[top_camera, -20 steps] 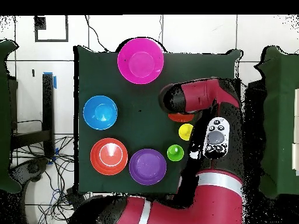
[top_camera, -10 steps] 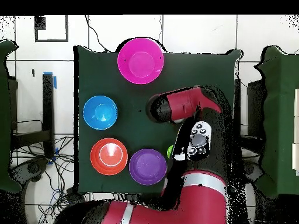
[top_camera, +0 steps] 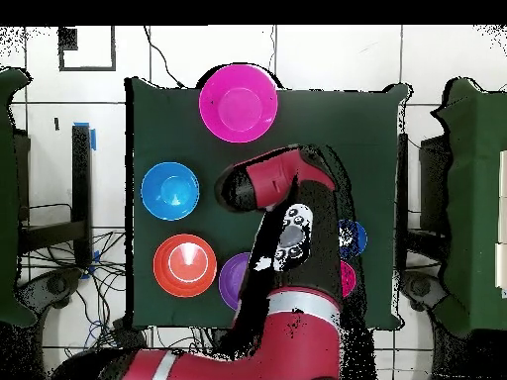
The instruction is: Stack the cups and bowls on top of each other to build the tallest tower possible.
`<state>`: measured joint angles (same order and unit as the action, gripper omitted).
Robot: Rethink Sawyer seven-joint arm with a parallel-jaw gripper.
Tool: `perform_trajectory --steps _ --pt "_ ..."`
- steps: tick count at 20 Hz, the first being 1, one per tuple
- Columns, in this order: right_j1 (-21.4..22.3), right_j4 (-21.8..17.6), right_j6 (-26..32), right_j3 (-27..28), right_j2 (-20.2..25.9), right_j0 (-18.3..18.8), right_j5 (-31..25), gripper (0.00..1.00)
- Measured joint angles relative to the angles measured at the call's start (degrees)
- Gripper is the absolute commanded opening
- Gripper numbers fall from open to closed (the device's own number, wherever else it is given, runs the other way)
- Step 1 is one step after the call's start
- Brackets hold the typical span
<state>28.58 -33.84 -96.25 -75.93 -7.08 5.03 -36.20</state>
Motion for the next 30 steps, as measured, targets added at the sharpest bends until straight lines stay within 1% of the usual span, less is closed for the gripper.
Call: perform_trajectory --steps 6,11,17,22,27,30 --pt "-0.1 0.4 0.0 0.0 -0.6 -2.7 0.0 0.0" --pt "-0.1 0.5 0.0 -0.1 -0.7 -3.5 0.0 0.0" --pt "0.5 0.5 0.0 -2.4 -0.7 -2.1 0.4 0.0" --pt "1.3 0.5 0.0 -6.6 -0.8 -0.2 2.6 0.0" --pt "1.4 0.5 0.0 -8.7 -1.6 -0.1 4.7 0.0" --pt "1.2 0.5 0.0 -9.9 -2.9 -0.6 6.6 0.0"
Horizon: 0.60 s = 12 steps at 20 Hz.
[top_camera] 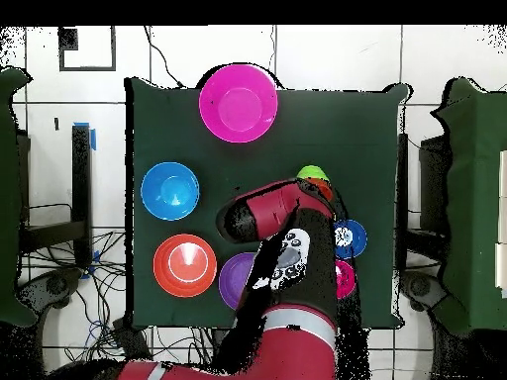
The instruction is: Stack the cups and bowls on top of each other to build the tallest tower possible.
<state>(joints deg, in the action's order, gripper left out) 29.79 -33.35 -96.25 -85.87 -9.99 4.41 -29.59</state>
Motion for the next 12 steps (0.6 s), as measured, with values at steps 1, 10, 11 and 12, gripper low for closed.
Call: perform_trajectory --steps 1,10,11,12 --pt "-0.1 0.0 0.0 -0.2 -0.4 -0.2 0.5 0.0" --pt "-4.4 0.0 -0.7 -0.7 -4.8 -3.3 8.3 0.0" --pt "-5.0 0.0 -1.0 -0.7 -5.3 -3.5 9.2 0.0" --pt "-5.7 0.0 -1.2 -0.7 -5.7 -3.7 10.2 0.0"
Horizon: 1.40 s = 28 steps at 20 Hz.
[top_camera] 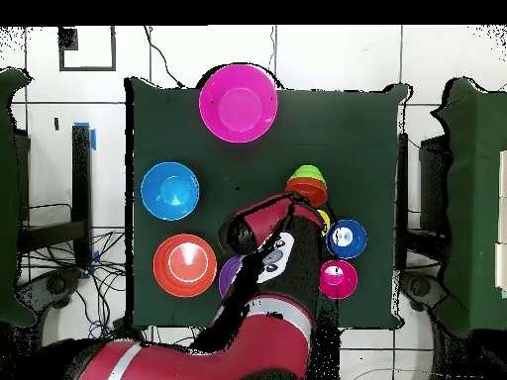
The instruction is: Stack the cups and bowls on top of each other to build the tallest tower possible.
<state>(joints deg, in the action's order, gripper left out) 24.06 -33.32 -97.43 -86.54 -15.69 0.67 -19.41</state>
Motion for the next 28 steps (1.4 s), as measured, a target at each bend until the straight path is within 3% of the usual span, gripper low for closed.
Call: perform_trajectory --steps 16,28 --pt "-13.2 -0.3 -3.9 0.5 -8.5 -3.4 12.7 0.0" --pt "-15.9 -1.1 -3.9 3.5 -13.8 -3.8 15.1 0.0"
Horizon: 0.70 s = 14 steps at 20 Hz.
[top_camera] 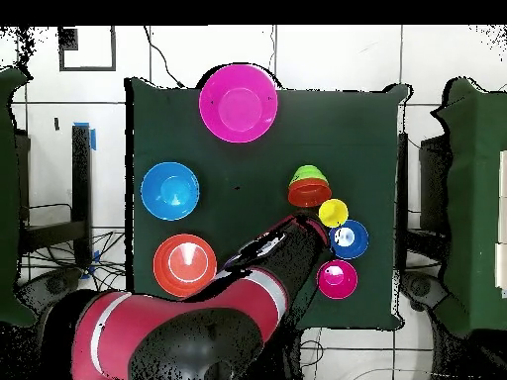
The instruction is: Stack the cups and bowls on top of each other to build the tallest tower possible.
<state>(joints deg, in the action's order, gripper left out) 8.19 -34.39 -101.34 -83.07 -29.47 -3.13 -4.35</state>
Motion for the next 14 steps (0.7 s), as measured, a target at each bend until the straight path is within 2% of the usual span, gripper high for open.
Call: perform_trajectory --steps 5,14 --pt "-0.1 0.0 0.0 1.1 -2.1 -0.3 2.6 0.0" --pt "1.4 0.2 0.0 1.1 -3.2 -0.2 7.2 0.0"
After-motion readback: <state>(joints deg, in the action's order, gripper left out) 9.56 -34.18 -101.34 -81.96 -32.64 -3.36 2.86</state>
